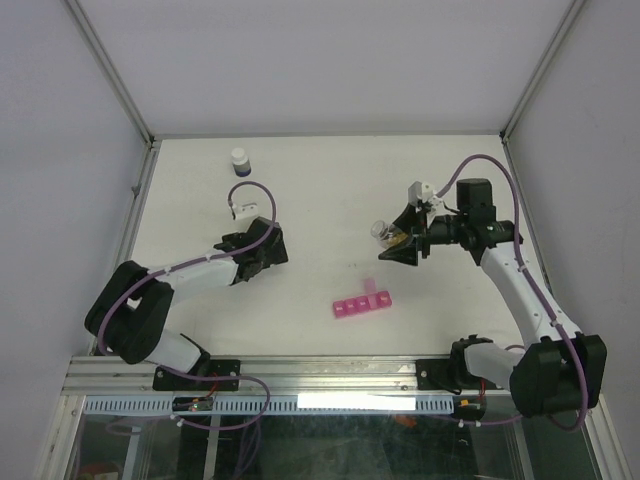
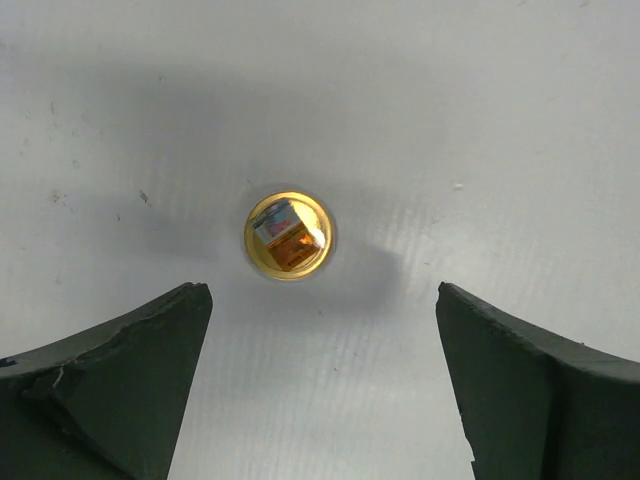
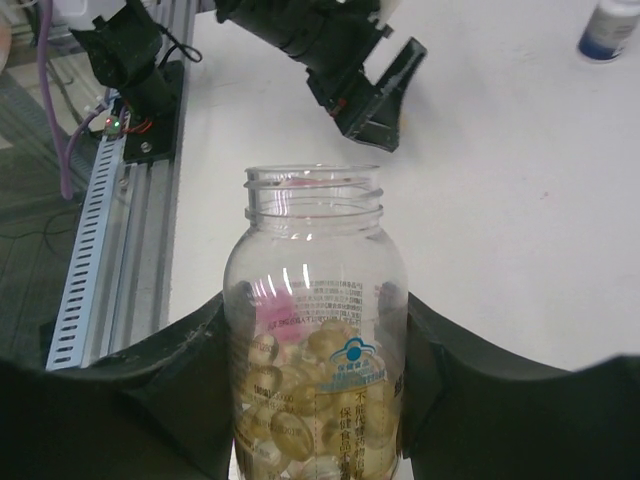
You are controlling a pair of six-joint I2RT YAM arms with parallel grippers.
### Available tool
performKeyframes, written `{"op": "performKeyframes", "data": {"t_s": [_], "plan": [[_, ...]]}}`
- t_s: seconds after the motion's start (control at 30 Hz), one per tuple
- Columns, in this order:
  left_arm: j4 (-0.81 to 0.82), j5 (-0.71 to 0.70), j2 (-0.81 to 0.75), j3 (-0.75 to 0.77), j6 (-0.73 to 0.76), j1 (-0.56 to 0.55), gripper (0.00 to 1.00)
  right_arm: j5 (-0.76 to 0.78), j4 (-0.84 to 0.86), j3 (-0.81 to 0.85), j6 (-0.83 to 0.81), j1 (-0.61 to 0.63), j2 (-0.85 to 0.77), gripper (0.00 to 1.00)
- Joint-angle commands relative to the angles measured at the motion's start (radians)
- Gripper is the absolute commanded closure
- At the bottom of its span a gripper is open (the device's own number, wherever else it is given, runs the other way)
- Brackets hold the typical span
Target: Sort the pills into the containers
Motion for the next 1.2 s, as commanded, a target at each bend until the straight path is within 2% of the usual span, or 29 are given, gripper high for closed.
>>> {"op": "performKeyframes", "data": {"t_s": [0.0, 0.1, 0.17, 0.2, 0.27, 0.33, 0.37, 0.4, 0.43, 0.5, 0.53, 0.57, 0.6, 0.63, 0.67, 0.73, 0.77, 0.8, 0.83, 0.87, 0.9, 0.93, 0.97, 1.0, 1.03, 1.07, 1.1, 1.13, 1.17], "plan": [[0.019, 0.117, -0.206, 0.046, 0.018, 0.0, 0.01, 0.016, 0.361, 0.002, 0.407, -0.05, -0.098, 1.0], [0.074, 0.263, -0.338, 0.03, 0.049, 0.001, 0.01, 0.193, 0.794, 0.018, 0.796, -0.101, -0.126, 1.0], [0.124, 0.346, -0.417, 0.006, 0.059, 0.0, 0.01, 0.341, 0.901, 0.119, 1.049, -0.143, -0.076, 1.0], [0.145, 0.39, -0.45, -0.003, 0.063, 0.0, 0.01, 0.367, 0.998, 0.149, 1.185, -0.166, -0.053, 1.0], [0.184, 0.478, -0.505, -0.023, 0.079, 0.001, 0.01, 0.339, 1.31, 0.141, 1.499, -0.151, -0.036, 1.0], [0.224, 0.555, -0.562, -0.044, 0.096, 0.0, 0.01, 0.252, 1.704, 0.102, 1.8, -0.045, -0.042, 1.0], [0.243, 0.583, -0.582, -0.057, 0.102, 0.001, 0.01, 0.223, 1.78, 0.1, 1.797, -0.005, -0.075, 1.0], [0.262, 0.608, -0.6, -0.067, 0.11, 0.0, 0.01, 0.223, 1.75, 0.116, 1.739, -0.009, -0.115, 1.0], [0.291, 0.633, -0.613, -0.08, 0.118, 0.0, 0.01, 0.248, 1.623, 0.165, 1.658, -0.055, -0.136, 1.0], [0.374, 0.682, -0.629, -0.103, 0.126, 0.0, 0.01, 0.424, 1.144, 0.373, 1.529, -0.218, -0.086, 1.0], [0.415, 0.705, -0.629, -0.11, 0.127, 0.0, 0.01, 0.459, 1.117, 0.399, 1.527, -0.244, -0.055, 1.0], [0.437, 0.722, -0.624, -0.107, 0.125, 0.001, 0.01, 0.44, 1.294, 0.369, 1.733, -0.242, -0.038, 1.0], [0.446, 0.741, -0.617, -0.098, 0.122, 0.0, 0.01, 0.387, 1.596, 0.326, 1.909, -0.2, -0.025, 1.0], [0.449, 0.761, -0.607, -0.087, 0.121, 0.001, 0.01, 0.338, 1.854, 0.307, 1.978, -0.138, -0.023, 1.0], [0.449, 0.78, -0.604, -0.078, 0.122, 0.0, 0.01, 0.309, 1.911, 0.302, 1.913, -0.13, -0.047, 1.0], [0.478, 0.81, -0.602, -0.085, 0.115, 0.001, 0.01, 0.403, 1.42, 0.408, 1.672, -0.25, -0.076, 1.0], [0.507, 0.818, -0.603, -0.091, 0.101, 0.0, 0.01, 0.416, 1.246, 0.477, 1.686, -0.316, -0.032, 1.0], [0.525, 0.827, -0.604, -0.094, 0.088, 0.0, 0.01, 0.4, 1.347, 0.461, 1.823, -0.331, -0.006, 1.0], [0.531, 0.843, -0.606, -0.093, 0.082, 0.0, 0.01, 0.381, 1.69, 0.41, 1.999, -0.315, 0.011, 1.0], [0.532, 0.858, -0.609, -0.09, 0.081, 0.0, 0.01, 0.356, 1.933, 0.395, 2.065, -0.284, 0.017, 1.0], [0.534, 0.868, -0.612, -0.087, 0.085, 0.0, 0.01, 0.339, 1.864, 0.4, 1.973, -0.289, -0.007, 1.0], [0.537, 0.873, -0.617, -0.085, 0.092, 0.0, 0.01, 0.412, 1.514, 0.426, 1.774, -0.325, -0.046, 1.0], [0.545, 0.875, -0.62, -0.086, 0.098, 0.001, 0.01, 0.429, 1.203, 0.496, 1.703, -0.359, -0.023, 1.0], [0.556, 0.88, -0.621, -0.086, 0.1, 0.0, 0.01, 0.369, 1.362, 0.515, 1.832, -0.372, 0.018, 1.0], [0.567, 0.892, -0.622, -0.086, 0.105, 0.001, 0.01, 0.363, 1.727, 0.464, 2.045, -0.34, 0.049, 1.0], [0.581, 0.907, -0.622, -0.086, 0.114, 0.0, 0.01, 0.36, 1.904, 0.439, 2.125, -0.293, 0.06, 1.0], [0.598, 0.916, -0.621, -0.088, 0.12, 0.0, 0.01, 0.361, 1.686, 0.454, 1.999, -0.285, 0.018, 1.0], [0.626, 0.925, -0.619, -0.093, 0.127, 0.001, 0.01, 0.426, 1.335, 0.49, 1.787, -0.309, -0.008, 1.0], [0.665, 0.939, -0.617, -0.101, 0.135, 0.0, 0.01, 0.401, 1.168, 0.582, 1.744, -0.334, 0.024, 1.0]]}}
